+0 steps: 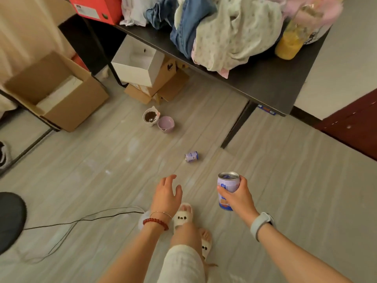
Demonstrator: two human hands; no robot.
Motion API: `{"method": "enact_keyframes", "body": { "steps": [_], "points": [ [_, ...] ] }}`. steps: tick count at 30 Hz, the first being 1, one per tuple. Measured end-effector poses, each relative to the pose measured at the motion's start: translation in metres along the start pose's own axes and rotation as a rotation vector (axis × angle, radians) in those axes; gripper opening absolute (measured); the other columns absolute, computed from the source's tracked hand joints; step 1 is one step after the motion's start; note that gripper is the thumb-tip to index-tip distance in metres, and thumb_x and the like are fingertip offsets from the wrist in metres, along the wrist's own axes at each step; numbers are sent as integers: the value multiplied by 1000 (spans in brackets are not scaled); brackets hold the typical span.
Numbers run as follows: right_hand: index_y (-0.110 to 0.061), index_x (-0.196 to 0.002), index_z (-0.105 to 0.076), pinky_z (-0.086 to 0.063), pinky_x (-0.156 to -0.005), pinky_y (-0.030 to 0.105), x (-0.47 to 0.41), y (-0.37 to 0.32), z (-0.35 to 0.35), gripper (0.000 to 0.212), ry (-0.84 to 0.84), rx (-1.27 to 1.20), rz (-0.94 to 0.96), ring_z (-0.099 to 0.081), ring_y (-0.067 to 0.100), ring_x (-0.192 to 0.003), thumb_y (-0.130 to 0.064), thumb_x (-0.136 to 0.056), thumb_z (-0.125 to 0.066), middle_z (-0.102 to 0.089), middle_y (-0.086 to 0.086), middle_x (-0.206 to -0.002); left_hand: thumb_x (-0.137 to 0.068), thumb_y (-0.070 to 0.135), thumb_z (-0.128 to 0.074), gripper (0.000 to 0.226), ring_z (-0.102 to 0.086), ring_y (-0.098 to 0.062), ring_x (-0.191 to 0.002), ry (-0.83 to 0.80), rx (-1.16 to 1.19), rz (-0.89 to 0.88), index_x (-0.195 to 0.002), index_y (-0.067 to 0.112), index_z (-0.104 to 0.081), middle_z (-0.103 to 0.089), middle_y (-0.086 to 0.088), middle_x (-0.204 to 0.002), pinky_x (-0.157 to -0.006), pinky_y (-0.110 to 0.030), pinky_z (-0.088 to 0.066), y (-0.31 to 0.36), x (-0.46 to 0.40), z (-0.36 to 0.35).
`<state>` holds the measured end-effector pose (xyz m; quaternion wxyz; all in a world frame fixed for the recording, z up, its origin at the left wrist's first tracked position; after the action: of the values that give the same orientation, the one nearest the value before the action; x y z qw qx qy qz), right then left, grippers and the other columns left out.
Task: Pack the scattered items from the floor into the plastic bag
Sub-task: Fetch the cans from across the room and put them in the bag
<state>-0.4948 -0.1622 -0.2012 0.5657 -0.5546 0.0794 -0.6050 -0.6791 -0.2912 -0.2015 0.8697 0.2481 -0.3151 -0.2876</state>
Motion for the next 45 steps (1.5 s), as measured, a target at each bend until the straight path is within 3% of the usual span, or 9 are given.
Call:
{"method": "enact_keyframes", "body": {
  "steps": [10, 18, 23, 25, 26, 28, 32, 39, 45],
  "points": [
    [-23, -114, -39, -54, -82, 39, -241, -8, -101, 57, -91, 168, -40, -60, 19, -91, -21, -71, -76, -53, 4, -114, -93, 26, -43, 45, -43, -26, -122, -55, -70, 147, -134, 12, -36, -42, -10, -136, -99, -34, -40, -72, -230, -57],
    [-13, -123, -39, -42, -78, 25, -465, 101, -203, 59, -110, 315, 26, -54, 16, -91, -18, -75, -74, -53, 2, -111, -91, 30, -44, 50, -34, -31, -127, -211, -110, 297, -136, 15, -30, -36, -9, -140, -99, -41, -37, -196, -408, -257],
    [-13, -129, -37, -43, -84, 28, -557, 170, -235, 69, -63, 498, 81, -55, 25, -107, -28, -73, -75, -54, 8, -123, -83, 37, -57, 79, -2, -30, -143, -392, -310, 48, -144, 23, -9, -5, -3, -156, -112, -52, -15, -224, -480, -393],
    [-14, -131, -35, -43, -84, 29, -578, 184, -243, 73, -71, 578, 96, -54, 26, -109, -30, -72, -74, -53, 9, -124, -66, 37, -73, 81, -35, -29, -133, -279, -462, -63, -137, 29, -34, -40, -6, -143, -107, -53, -30, -230, -499, -416],
    [-14, -131, -35, -44, -85, 30, -586, 188, -247, 73, -80, 624, 113, -54, 27, -108, -31, -72, -75, -53, 9, -123, -55, 36, -79, 72, -56, -26, -112, -205, -470, -44, -122, 31, -53, -62, -4, -119, -97, -47, -44, -233, -507, -417],
    [-14, -130, -36, -47, -90, 37, -592, 188, -249, 75, -98, 679, 139, -55, 28, -109, -32, -69, -76, -54, 10, -122, -57, 31, -78, 59, -62, -24, -91, -175, -414, -2, -112, 26, -59, -66, -2, -97, -88, -36, -47, -237, -511, -412],
    [-15, -128, -37, -46, -92, 39, -573, 159, -266, 73, -144, 720, 139, -54, 29, -108, -30, -69, -76, -54, 9, -120, -78, 35, -60, 67, -46, -29, -111, -141, 5, 401, -133, 14, -29, -48, -9, -122, -88, -35, -38, -268, -475, -379],
    [-18, -123, -39, -48, -87, 35, -439, 28, -346, 66, -453, 700, 266, -56, 24, -103, -28, -69, -76, -55, 6, -116, -67, 28, -71, 53, -57, -25, -96, 420, 570, 777, -113, 15, -46, -58, -3, -106, -75, -34, -48, -289, -340, -165],
    [-14, -137, -28, -38, -91, 27, -275, -121, -425, 81, -682, 637, 409, -48, 19, -114, -27, -73, -75, -48, 1, -125, -60, 34, -73, 68, -63, -21, -89, 725, 761, 857, -116, 20, -38, -59, 1, -107, -79, -39, -53, -283, -234, 40]
  ]
}}
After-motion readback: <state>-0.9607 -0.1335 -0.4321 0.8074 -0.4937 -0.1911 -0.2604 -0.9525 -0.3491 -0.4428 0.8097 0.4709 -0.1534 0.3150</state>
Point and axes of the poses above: each hand's wrist, its own x-axis away from the middle knuckle, its own z-axis out of the back of the hand, y = z × x, the point moved 7 cm from there along -x, towards the middle knuckle
